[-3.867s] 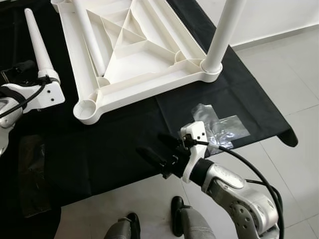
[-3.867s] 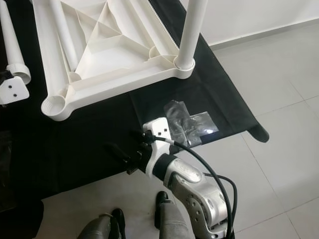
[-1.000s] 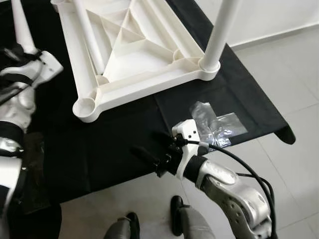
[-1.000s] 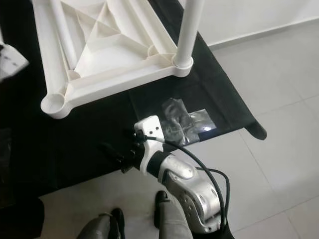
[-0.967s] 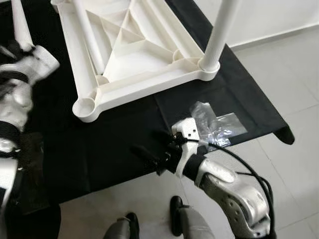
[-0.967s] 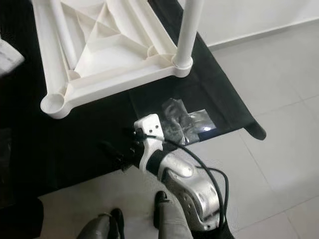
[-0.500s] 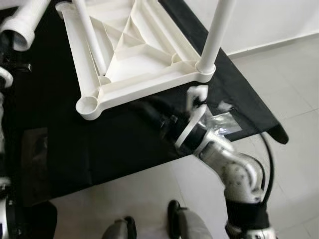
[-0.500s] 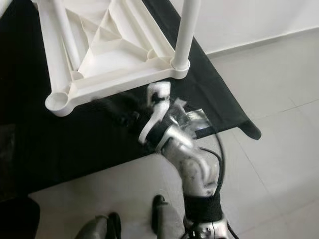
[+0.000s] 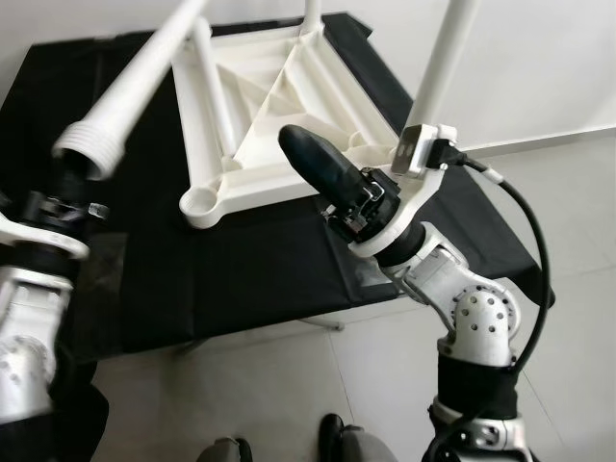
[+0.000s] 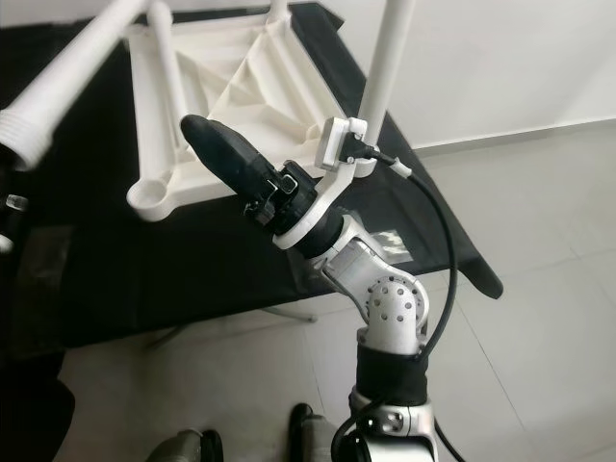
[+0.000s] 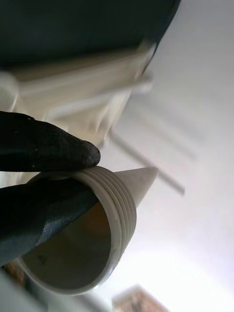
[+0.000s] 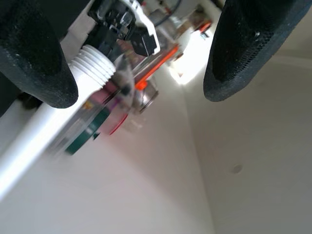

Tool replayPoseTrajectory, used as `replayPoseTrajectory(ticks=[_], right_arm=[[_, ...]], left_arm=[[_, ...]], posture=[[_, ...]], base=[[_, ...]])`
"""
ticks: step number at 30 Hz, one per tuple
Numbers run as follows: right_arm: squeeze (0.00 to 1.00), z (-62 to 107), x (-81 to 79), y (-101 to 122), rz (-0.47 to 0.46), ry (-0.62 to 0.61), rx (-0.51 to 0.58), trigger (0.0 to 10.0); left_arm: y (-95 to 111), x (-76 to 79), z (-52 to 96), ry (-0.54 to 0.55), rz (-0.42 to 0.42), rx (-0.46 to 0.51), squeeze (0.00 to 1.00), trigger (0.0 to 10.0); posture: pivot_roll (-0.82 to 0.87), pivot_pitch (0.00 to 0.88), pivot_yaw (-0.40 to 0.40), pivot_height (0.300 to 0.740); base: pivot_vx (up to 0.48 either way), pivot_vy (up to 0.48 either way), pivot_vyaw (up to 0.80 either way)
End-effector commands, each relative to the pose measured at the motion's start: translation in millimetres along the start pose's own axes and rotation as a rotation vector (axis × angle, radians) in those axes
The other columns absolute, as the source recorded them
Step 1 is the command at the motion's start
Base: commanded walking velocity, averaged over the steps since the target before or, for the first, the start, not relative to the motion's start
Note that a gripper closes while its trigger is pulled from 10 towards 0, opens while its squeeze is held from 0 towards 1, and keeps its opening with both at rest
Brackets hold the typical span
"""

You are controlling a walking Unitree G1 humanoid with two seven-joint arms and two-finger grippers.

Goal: Building children table

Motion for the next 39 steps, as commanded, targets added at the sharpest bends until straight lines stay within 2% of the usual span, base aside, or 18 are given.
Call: replayPoseTrajectory(ticks=[1,2,4,5,7,12,14,17,22,28,35,36,37,38,39], right_arm=[[0.00,0.7,-1.4,-5,-0.029,0.006,-0.006,10.0],[0.00,0.7,-1.4,-5,-0.029,0.006,-0.006,10.0],[0.00,-2.4,1.3,-10,-0.083,-0.007,0.000,10.0],[0.00,-2.4,1.3,-10,-0.083,-0.007,0.000,10.0],[0.00,-5.1,5.2,-12,-0.132,-0.025,0.007,10.0],[0.00,-6.9,7.9,-15,-0.153,-0.035,0.008,10.0],[0.00,-8.7,10.0,-16,-0.163,-0.042,0.009,10.0],[0.00,-8.7,10.0,-16,-0.163,-0.042,0.009,10.0],[0.00,-12.1,9.8,-14,-0.171,-0.041,0.023,10.0],[0.00,-15.5,8.7,-12,-0.182,-0.035,0.033,10.0],[0.00,-18.1,6.5,-12,-0.184,-0.016,0.033,10.0],[0.00,-18.4,5.7,-12,-0.185,-0.009,0.034,8.3],[0.00,-18.5,5.1,-12,-0.186,-0.005,0.034,8.3],[0.00,-18.7,4.5,-12,-0.188,0.001,0.036,4.9],[0.00,-18.7,3.0,-10,-0.188,0.011,0.043,0.0]], left_arm=[[2,15.4,2.3,-0.074,0.050,0.013,0.00,0.0],[2,15.4,2.3,-0.074,0.050,0.013,0.00,0.0],[-7,26.5,13.2,-0.116,0.156,-0.011,0.00,0.0],[-7,26.5,13.2,-0.116,0.156,-0.011,0.00,0.0],[-8,28.5,20.2,-0.117,0.221,-0.012,0.00,0.0],[-9,31.8,24.3,-0.122,0.256,-0.011,0.00,0.0],[-13,42.9,31.1,-0.154,0.308,-0.034,0.00,0.0],[-13,42.9,31.1,-0.154,0.308,-0.034,0.00,0.0],[-21,69.9,45.0,-0.252,0.424,-0.087,0.00,0.0],[-30,85.8,53.5,-0.313,0.473,-0.146,0.00,0.0],[-41,97.4,59.1,-0.333,0.500,-0.197,0.00,0.0],[-42,98.5,60.0,-0.334,0.504,-0.203,0.00,0.0],[-43,99.1,60.5,-0.335,0.506,-0.206,0.00,0.0],[-43,99.5,60.9,-0.334,0.508,-0.209,0.00,0.0],[-44,100.5,61.6,-0.334,0.511,-0.212,0.00,0.0]], posture=[[-0.10,0.173,-0.017,0.740],[-0.10,0.173,-0.017,0.740],[-0.09,0.175,-0.018,0.740],[-0.09,0.175,-0.018,0.740],[-0.09,0.176,-0.020,0.740],[-0.09,0.176,-0.020,0.740],[-0.08,0.178,-0.021,0.740],[-0.08,0.178,-0.021,0.740],[-0.08,0.181,-0.022,0.740],[-0.08,0.180,-0.024,0.740],[-0.08,0.181,-0.025,0.740],[-0.08,0.181,-0.025,0.740],[-0.08,0.181,-0.025,0.740],[-0.08,0.181,-0.025,0.740],[-0.09,0.182,-0.026,0.740]], base=[[0.000,0.000,0.00],[0.000,0.000,0.00],[0.000,0.000,0.00],[0.000,0.000,0.00],[0.000,0.000,0.00],[0.000,0.000,0.00],[0.000,0.000,0.00],[0.000,0.000,0.00],[0.000,0.000,0.00],[0.000,0.000,0.00],[0.000,0.000,0.00],[0.000,0.000,0.00],[0.000,0.000,0.00],[0.000,0.000,0.00],[0.000,0.000,0.00]])
Point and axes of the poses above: a point about 5 cm out from each wrist's last joint towards the gripper, its own z axis pointing back from the gripper into the wrist, its own y axis along the axis of the wrist's last joint, x = y × z, the point moved 4 cm from there along -z, pointing out of the wrist towards the gripper, and after that the axes turned 8 degrees about -z, right-handed, at the moved point
